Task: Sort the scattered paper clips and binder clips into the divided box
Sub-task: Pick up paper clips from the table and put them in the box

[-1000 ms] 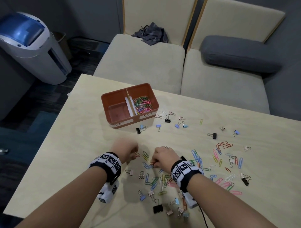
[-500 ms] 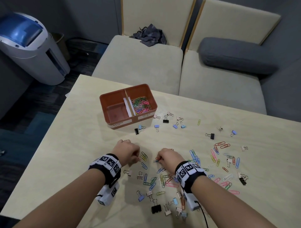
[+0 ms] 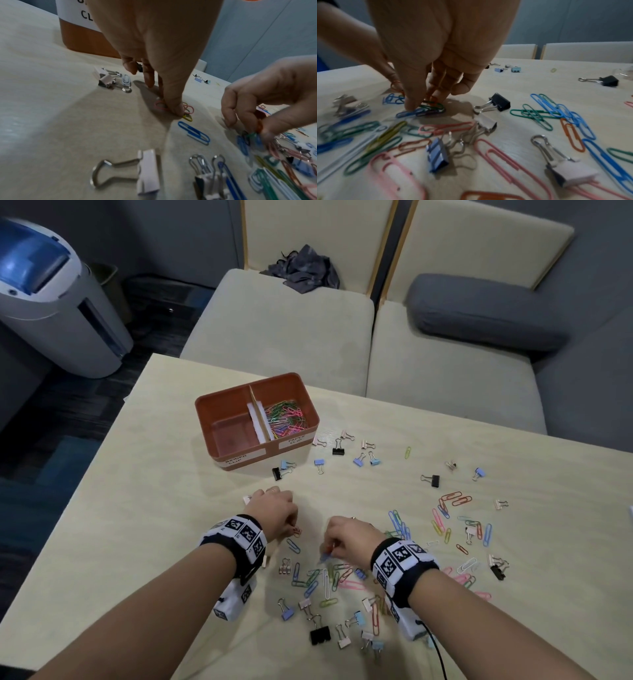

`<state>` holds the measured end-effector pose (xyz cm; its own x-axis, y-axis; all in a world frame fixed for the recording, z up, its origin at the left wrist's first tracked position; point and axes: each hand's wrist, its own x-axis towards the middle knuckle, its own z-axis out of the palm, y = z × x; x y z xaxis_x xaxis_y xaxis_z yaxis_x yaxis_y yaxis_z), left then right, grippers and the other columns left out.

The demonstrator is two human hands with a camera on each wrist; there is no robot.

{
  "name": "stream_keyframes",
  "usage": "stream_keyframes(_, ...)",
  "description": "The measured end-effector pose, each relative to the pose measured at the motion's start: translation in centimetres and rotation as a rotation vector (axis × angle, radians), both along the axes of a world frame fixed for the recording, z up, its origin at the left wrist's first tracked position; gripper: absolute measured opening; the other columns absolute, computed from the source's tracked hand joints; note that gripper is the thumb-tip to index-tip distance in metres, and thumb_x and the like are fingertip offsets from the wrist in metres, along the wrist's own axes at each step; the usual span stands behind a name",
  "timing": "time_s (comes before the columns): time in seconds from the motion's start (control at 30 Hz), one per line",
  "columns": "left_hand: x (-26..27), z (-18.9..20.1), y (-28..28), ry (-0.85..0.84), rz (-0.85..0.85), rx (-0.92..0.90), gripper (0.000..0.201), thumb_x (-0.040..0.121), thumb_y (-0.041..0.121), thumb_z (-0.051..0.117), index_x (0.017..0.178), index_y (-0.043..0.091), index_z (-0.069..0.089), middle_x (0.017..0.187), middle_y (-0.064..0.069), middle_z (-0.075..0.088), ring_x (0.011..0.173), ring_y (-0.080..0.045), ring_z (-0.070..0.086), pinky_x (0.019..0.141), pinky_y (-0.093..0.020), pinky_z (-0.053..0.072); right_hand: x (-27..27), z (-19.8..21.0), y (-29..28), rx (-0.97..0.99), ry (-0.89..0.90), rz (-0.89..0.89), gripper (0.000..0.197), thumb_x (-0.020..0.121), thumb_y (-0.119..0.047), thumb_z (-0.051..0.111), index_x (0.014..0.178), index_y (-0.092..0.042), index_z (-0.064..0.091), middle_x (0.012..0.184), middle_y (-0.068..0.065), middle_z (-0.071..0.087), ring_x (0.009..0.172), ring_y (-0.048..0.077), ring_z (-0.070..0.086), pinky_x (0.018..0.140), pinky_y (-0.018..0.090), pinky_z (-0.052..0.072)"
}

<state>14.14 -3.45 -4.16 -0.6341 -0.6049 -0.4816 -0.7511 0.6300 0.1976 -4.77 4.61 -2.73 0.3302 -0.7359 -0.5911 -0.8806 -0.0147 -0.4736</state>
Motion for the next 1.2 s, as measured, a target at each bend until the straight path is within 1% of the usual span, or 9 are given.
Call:
stream_keyframes(0.07,0.1,0.0,0.1,-0.01,-0.024,-0.009,0.019,0.087,0.042,0.059,0.098,0.028,0.064,0.109,0.007,0.054,0.109,-0.018,0.046,0.093,-0.036,0.037,0.5,0.0,0.5,-0.007,0.04,0.088,0.019,0.085,-0.012,0.06,0.101,-0.014,0.07,0.115,0.006,0.055,0.104,0.027,0.057,0.082,0.029,0.041)
stream_keyframes(0.2,0.4,-0.1,0.6,-0.026,-0.046,-0.036,0.019,0.09,0.044,0.054,0.098,0.028,0.061,0.105,0.009,0.061,0.106,-0.016,0.05,0.093,-0.035,0.036,1.2,0.1,0.2,0.027,0.116,0.14,0.026,0.09,-0.011,0.055,0.113,-0.015,0.067,0.121,0.009,0.06,0.113,0.029,0.055,0.095,0.035,0.043)
stream_keyframes(0.33,1.1,-0.2,0.8,0.079,0.077,0.015,0.02,0.089,0.048,0.054,0.09,0.028,0.059,0.094,0.009,0.065,0.099,-0.015,0.053,0.09,-0.033,0.032,1.4,-0.1,0.0,0.028,0.16,0.134,0.027,0.091,-0.015,0.055,0.115,-0.018,0.065,0.118,0.009,0.064,0.114,0.028,0.055,0.096,0.034,0.042)
stream_keyframes(0.53,2.2,0.1,1.6,0.149,0.07,0.042,0.027,0.089,0.044,0.055,0.11,0.027,0.057,0.103,0.006,0.066,0.103,-0.016,0.054,0.093,-0.033,0.032,1.7,-0.6,0.0,-0.029,0.19,0.145,0.024,0.093,-0.021,0.053,0.114,-0.019,0.065,0.117,0.008,0.064,0.113,0.028,0.054,0.096,0.035,0.04)
stream_keyframes(0.67,1.8,-0.1,2.5,0.101,0.017,0.044,0.025,0.088,0.045,0.055,0.108,0.03,0.058,0.104,0.006,0.066,0.103,-0.015,0.054,0.092,-0.033,0.034,1.6,-0.9,0.5,-0.07,0.234,0.192,0.027,0.096,-0.022,0.048,0.117,-0.014,0.062,0.119,0.011,0.059,0.117,0.03,0.049,0.098,0.039,0.038)
stream_keyframes(0.77,1.2,-0.2,3.2,0.051,-0.059,0.031,0.021,0.088,0.043,0.057,0.104,0.029,0.06,0.103,0.007,0.065,0.103,-0.016,0.052,0.093,-0.035,0.035,1.5,-1.0,0.7,-0.076,0.203,0.125,0.025,0.095,-0.022,0.049,0.114,-0.016,0.063,0.118,0.009,0.06,0.115,0.029,0.05,0.097,0.037,0.039)
stream_keyframes(0.93,0.5,-0.3,3.2,0.02,-0.102,-0.025,0.018,0.088,0.043,0.057,0.099,0.029,0.062,0.102,0.008,0.063,0.103,-0.018,0.05,0.09,-0.035,0.037,0.2,-0.8,0.6,-0.073,0.097,-0.106,0.022,0.091,-0.022,0.054,0.109,-0.021,0.067,0.116,0.003,0.066,0.111,0.024,0.056,0.097,0.033,0.044)
stream_keyframes(1.07,0.4,-0.5,3.0,-0.008,-0.1,-0.031,0.023,0.089,0.043,0.055,0.103,0.026,0.062,0.109,0.005,0.058,0.109,-0.019,0.046,0.092,-0.037,0.035,0.4,-0.6,0.3,-0.109,0.072,-0.082,0.023,0.091,-0.023,0.056,0.112,-0.021,0.065,0.115,0.002,0.067,0.111,0.023,0.057,0.096,0.033,0.044)
stream_keyframes(1.2,0.7,-0.5,3.4,-0.023,-0.104,-0.068,0.026,0.091,0.041,0.051,0.109,0.024,0.06,0.116,0.001,0.052,0.112,-0.022,0.045,0.094,-0.038,0.034,1.3,-0.6,0.0,-0.099,0.098,0.022,0.025,0.091,-0.022,0.055,0.114,-0.023,0.066,0.115,0.002,0.067,0.11,0.023,0.057,0.097,0.034,0.043)
